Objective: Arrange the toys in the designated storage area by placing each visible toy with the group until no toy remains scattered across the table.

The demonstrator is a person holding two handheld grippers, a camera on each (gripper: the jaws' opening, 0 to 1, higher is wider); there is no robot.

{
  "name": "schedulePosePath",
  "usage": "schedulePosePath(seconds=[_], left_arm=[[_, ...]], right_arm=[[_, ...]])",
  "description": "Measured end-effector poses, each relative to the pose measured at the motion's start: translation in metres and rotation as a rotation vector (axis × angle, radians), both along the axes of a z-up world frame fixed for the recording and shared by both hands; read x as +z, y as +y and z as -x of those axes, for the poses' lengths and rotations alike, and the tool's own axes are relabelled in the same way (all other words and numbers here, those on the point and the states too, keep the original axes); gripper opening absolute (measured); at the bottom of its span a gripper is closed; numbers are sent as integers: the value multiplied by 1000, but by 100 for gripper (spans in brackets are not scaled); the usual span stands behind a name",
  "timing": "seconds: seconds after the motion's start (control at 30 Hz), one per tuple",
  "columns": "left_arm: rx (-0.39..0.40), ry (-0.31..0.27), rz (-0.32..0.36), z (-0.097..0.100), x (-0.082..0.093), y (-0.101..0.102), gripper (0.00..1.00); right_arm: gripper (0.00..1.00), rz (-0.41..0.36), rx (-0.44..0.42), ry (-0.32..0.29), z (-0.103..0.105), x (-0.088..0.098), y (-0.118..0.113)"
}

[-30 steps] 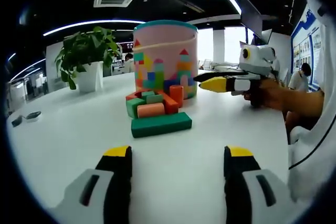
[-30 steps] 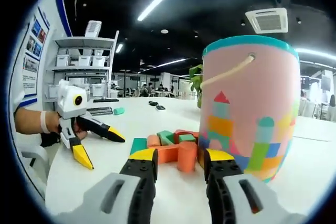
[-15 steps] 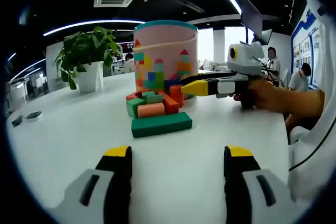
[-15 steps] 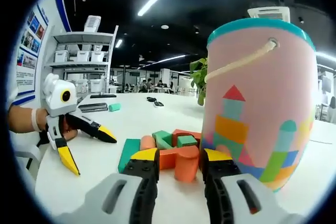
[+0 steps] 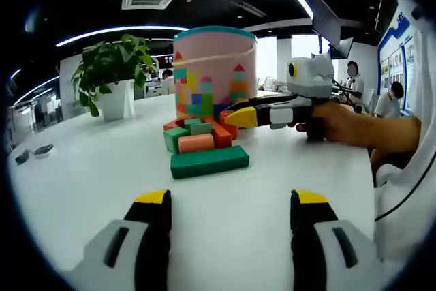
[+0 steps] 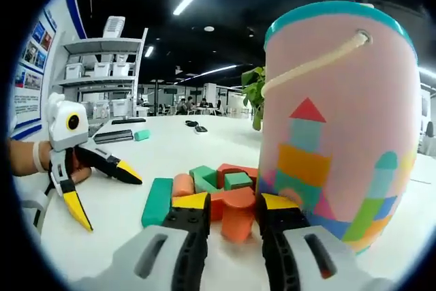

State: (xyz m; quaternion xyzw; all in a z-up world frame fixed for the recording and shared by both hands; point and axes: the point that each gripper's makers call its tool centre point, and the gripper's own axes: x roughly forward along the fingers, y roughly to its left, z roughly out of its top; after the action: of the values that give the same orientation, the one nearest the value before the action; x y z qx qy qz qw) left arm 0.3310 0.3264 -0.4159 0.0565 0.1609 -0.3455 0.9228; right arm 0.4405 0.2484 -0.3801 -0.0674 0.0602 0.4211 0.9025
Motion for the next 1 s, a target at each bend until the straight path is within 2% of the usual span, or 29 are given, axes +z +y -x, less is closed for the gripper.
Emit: schedulePosePath(seconds=[0.43, 1.0], left_arm=[[1, 0, 0, 0, 0, 0, 73], [-3, 0, 2, -2, 0, -2, 73]], right_arm=[[21, 3, -7, 9, -4, -2, 1], [20, -4, 6, 0, -1, -3, 3]])
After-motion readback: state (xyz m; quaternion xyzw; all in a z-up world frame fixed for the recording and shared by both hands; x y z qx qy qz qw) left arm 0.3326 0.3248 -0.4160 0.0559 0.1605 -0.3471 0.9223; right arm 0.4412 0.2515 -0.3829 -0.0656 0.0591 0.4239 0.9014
